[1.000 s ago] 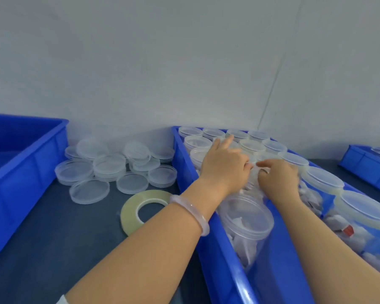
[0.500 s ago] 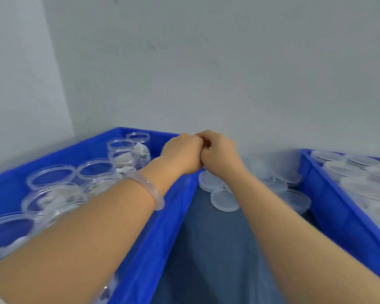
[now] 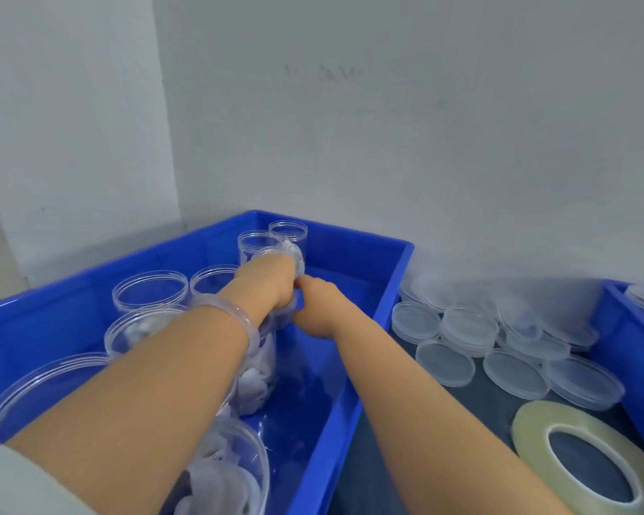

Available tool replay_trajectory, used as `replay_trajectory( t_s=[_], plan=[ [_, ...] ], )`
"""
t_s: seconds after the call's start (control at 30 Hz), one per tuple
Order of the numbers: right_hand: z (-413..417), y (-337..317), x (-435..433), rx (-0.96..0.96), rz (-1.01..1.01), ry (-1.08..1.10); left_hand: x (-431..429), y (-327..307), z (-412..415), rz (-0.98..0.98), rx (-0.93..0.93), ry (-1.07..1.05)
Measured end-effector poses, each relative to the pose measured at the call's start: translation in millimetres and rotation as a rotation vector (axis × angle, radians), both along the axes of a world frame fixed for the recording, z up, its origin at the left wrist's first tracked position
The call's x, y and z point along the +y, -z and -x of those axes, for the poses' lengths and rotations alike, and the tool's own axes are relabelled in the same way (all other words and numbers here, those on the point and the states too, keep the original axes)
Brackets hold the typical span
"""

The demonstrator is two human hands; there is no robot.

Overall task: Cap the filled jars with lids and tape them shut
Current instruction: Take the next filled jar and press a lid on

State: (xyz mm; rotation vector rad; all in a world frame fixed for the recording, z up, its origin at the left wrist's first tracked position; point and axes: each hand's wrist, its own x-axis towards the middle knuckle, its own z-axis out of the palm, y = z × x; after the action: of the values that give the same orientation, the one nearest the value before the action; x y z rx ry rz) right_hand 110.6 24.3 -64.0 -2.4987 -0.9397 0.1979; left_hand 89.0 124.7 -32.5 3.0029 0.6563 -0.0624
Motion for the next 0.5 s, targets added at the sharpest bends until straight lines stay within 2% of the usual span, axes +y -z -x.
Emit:
replay_trajectory(
  t_s=[0.13, 0.27, 0.37, 0.43, 0.5],
  plan=[
    [0, 0, 0, 0.039, -0.234, 0.113, -7, -2, 11, -0.179, -0.182, 0.099],
    [2, -14, -19, -0.065, -0.637, 0.201, -43, -46, 28, 0.14, -0.524, 0.264],
    [3, -39, -58, -0.132, -0.974, 0.272, -86, -87, 39, 0.185, -0.737, 0.481],
    [5, -48, -92, -0.174, -1.085, 0.346, -117, -106, 41, 0.279, -0.828, 0.608],
    [13, -42, -128, -0.147, -1.112, 0.417, -144, -111, 36, 0.428, -0.966, 0.619]
  ],
)
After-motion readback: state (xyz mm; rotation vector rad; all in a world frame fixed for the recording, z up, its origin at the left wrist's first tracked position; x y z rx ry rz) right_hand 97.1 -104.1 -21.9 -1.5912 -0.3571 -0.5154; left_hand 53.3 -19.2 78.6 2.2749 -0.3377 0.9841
